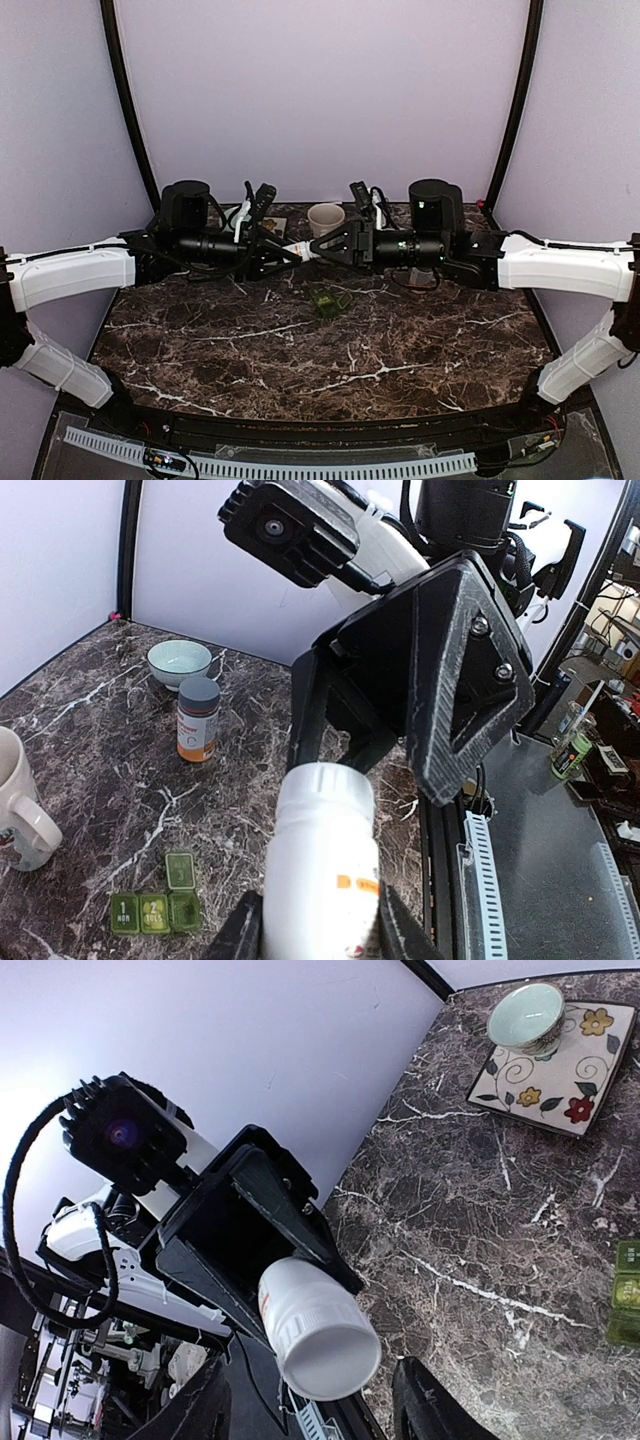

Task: Sort the pills into containers
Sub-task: Unscrew the lid of the pill bottle, then pour the pill into the compartment of the pill container.

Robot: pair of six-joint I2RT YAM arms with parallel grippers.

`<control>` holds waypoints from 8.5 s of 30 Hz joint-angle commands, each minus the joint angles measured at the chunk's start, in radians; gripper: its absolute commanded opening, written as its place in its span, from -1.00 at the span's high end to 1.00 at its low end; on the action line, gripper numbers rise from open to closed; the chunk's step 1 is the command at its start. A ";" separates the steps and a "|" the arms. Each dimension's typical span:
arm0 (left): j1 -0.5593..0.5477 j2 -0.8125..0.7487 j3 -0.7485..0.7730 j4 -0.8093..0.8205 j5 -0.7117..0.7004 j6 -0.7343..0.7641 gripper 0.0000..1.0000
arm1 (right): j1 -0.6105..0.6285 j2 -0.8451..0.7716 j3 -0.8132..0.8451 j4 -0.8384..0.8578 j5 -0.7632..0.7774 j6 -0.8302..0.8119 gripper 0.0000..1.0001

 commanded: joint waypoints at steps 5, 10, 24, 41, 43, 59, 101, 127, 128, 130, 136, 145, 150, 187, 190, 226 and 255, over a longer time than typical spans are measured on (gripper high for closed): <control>-0.010 -0.029 -0.004 0.014 0.005 0.025 1.00 | -0.004 0.030 0.059 0.026 -0.019 0.006 -0.04; -0.012 -0.031 -0.003 0.015 0.006 0.026 1.00 | -0.005 0.042 0.071 0.012 -0.019 0.002 0.07; -0.012 -0.037 -0.009 0.043 0.022 -0.014 1.00 | 0.005 0.030 0.075 -0.025 -0.022 -0.214 0.84; 0.006 0.086 0.106 0.059 0.368 -0.233 1.00 | 0.080 -0.097 -0.113 0.057 0.180 -0.744 0.87; 0.006 0.103 0.116 0.063 0.397 -0.252 1.00 | 0.085 -0.101 -0.118 0.066 0.195 -0.758 0.87; 0.006 0.108 0.100 0.124 0.435 -0.296 1.00 | 0.092 -0.148 -0.185 0.171 0.237 -0.708 0.86; 0.005 0.053 0.049 0.183 0.455 -0.333 1.00 | 0.047 -0.181 -0.184 0.240 0.145 -0.609 0.76; 0.006 0.074 -0.109 0.370 0.238 -0.329 1.00 | 0.018 -0.273 -0.286 0.256 0.294 -0.565 0.77; 0.006 0.079 -0.118 0.382 0.228 -0.329 1.00 | 0.019 -0.275 -0.292 0.257 0.305 -0.562 0.78; 0.006 0.095 -0.133 0.403 0.215 -0.332 1.00 | 0.018 -0.281 -0.304 0.262 0.321 -0.561 0.78; 0.006 0.145 -0.158 0.439 0.185 -0.323 1.00 | 0.018 -0.294 -0.342 0.283 0.357 -0.549 0.78; 0.006 0.222 -0.186 0.504 0.141 -0.315 1.00 | 0.018 -0.314 -0.384 0.296 0.382 -0.544 0.78; 0.005 0.273 -0.179 0.533 0.128 -0.311 1.00 | 0.018 -0.328 -0.406 0.300 0.394 -0.543 0.79; 0.039 0.550 -0.130 0.619 0.039 -0.237 1.00 | 0.009 -0.364 -0.445 0.285 0.398 -0.541 0.79; 0.042 0.563 -0.124 0.618 0.029 -0.234 1.00 | 0.007 -0.362 -0.447 0.286 0.396 -0.541 0.79; 0.043 0.621 -0.051 0.434 -0.054 -0.131 1.00 | -0.013 -0.352 -0.464 0.305 0.374 -0.529 0.80; 0.016 0.567 0.048 0.147 -0.122 -0.008 1.00 | -0.016 -0.354 -0.473 0.308 0.368 -0.517 0.80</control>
